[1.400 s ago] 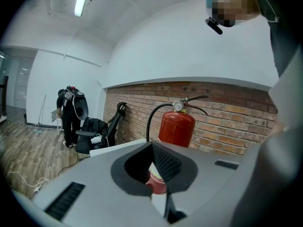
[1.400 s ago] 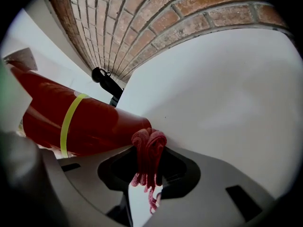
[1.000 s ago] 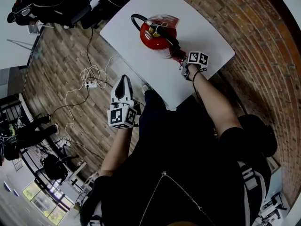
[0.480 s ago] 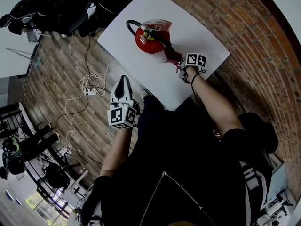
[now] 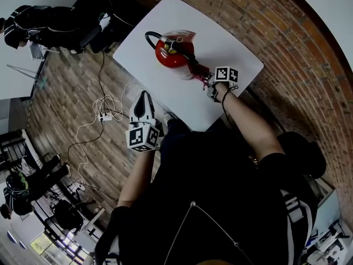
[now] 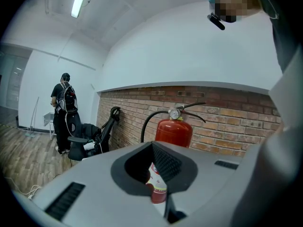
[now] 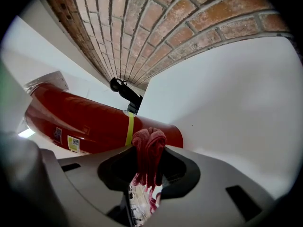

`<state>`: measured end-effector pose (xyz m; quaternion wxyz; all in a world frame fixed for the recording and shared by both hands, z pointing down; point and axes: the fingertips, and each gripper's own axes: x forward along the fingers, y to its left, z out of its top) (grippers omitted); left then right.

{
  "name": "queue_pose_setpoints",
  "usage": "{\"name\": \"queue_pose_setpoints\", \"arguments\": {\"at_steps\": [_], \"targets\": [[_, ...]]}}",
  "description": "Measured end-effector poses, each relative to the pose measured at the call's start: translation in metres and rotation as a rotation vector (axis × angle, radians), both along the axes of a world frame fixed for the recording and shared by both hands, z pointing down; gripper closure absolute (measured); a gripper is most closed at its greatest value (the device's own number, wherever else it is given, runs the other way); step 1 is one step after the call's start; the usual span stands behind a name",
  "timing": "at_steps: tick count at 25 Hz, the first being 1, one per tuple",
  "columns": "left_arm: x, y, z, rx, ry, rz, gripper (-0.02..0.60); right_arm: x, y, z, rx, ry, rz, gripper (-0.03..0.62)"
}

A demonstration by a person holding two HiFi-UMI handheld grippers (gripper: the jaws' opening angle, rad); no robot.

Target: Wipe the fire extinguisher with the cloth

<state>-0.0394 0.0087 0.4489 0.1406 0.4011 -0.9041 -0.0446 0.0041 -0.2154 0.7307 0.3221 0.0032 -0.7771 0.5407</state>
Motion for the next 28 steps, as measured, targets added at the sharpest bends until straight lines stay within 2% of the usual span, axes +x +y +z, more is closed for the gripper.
{"name": "queue_pose_setpoints", "arguments": {"at_steps": [16,28], "targets": [[-0.002,-0.021,-0.009,0.006,-0.015,0.049,0.574,0.002,0.002,-0.032,-0.003,-0.025,0.005,0.47],[-0.016,-0.058,-0.035,-0.035,-0.101,0.1,0.574,0.001,0.0,-0.076,-0.035,-0.084,0.003,0.47]]}}
